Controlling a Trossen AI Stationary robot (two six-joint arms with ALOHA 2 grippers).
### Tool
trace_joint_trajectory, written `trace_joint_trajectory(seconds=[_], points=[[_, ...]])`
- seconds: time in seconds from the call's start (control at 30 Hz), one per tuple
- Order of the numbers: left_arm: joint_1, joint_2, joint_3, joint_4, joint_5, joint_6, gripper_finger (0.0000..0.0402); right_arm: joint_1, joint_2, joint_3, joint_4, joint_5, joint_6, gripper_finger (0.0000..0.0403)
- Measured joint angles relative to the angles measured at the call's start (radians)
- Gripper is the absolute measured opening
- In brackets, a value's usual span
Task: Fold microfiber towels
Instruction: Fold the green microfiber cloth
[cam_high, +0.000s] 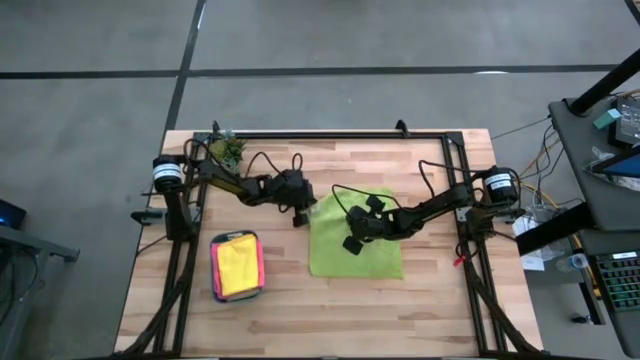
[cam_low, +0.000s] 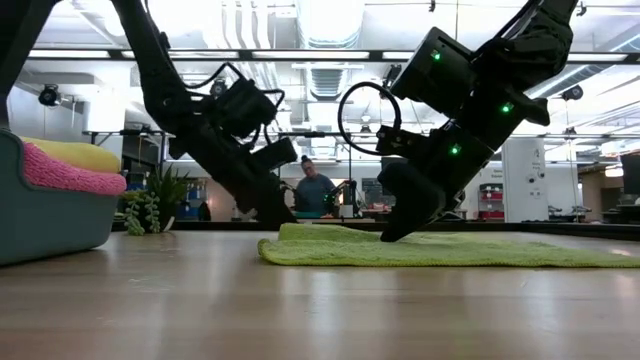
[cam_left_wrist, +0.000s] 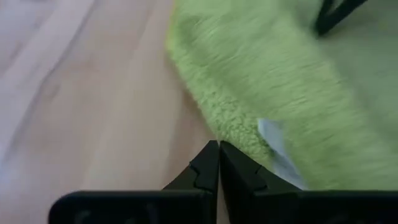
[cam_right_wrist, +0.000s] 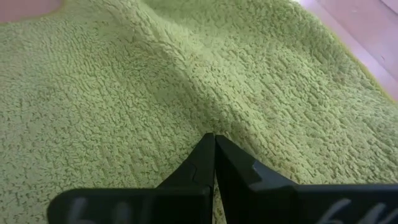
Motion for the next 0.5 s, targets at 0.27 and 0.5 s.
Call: trace_joint_trajectory(seconds=[0.27,0.5], points=[[-0.022,-0.012,0.008,0.165,0.289,-0.066,0.0000,0.000,0.000,0.000,0.000,0.000,0.002,0.0009],[-0.049,-0.004,0.010,0.141,0.303,-0.086,0.0000,0.000,0.000,0.000,0.000,0.000,0.003,0.0009]])
